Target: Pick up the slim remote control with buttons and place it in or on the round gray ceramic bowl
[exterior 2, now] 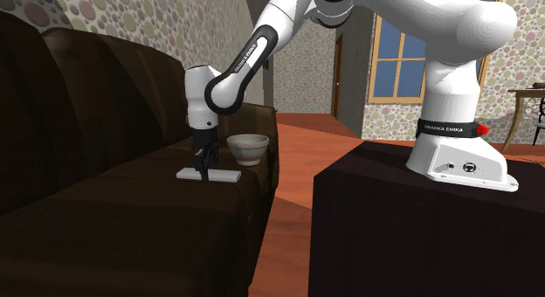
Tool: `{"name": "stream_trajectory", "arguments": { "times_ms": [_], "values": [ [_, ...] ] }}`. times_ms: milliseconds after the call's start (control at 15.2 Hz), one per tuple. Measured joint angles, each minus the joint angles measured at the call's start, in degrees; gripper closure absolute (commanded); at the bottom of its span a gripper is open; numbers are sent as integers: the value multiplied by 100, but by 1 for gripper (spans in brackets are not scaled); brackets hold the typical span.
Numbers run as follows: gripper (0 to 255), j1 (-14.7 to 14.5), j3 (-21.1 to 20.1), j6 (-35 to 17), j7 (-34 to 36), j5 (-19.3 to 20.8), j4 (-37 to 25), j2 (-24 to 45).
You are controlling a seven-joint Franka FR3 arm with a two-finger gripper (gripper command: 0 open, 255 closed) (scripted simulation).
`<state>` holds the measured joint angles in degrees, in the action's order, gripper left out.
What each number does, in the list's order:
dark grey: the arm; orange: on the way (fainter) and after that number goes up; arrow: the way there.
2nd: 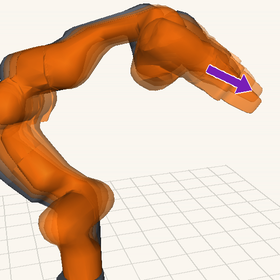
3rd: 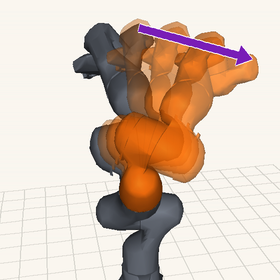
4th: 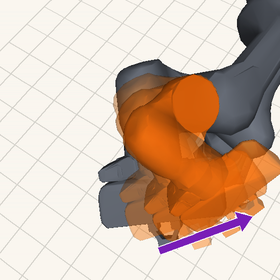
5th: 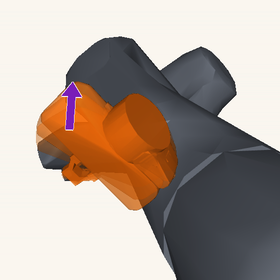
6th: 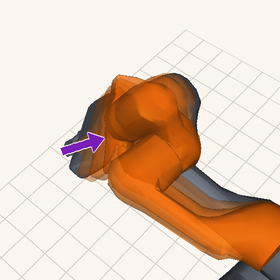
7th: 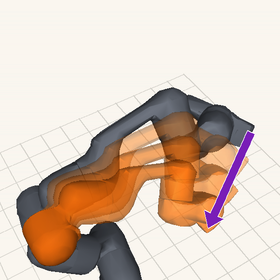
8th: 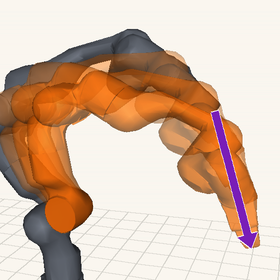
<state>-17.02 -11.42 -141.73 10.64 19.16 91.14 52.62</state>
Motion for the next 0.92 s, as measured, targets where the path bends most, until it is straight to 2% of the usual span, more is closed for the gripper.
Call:
{"name": "stream_trajectory", "arguments": {
  "times_ms": [594, 924],
  "values": [
    [255, 0, 0, 0, -1, 1, -1, 1],
    [255, 38, -54, 135, -26, -42, 118, -249]
  ]
}}
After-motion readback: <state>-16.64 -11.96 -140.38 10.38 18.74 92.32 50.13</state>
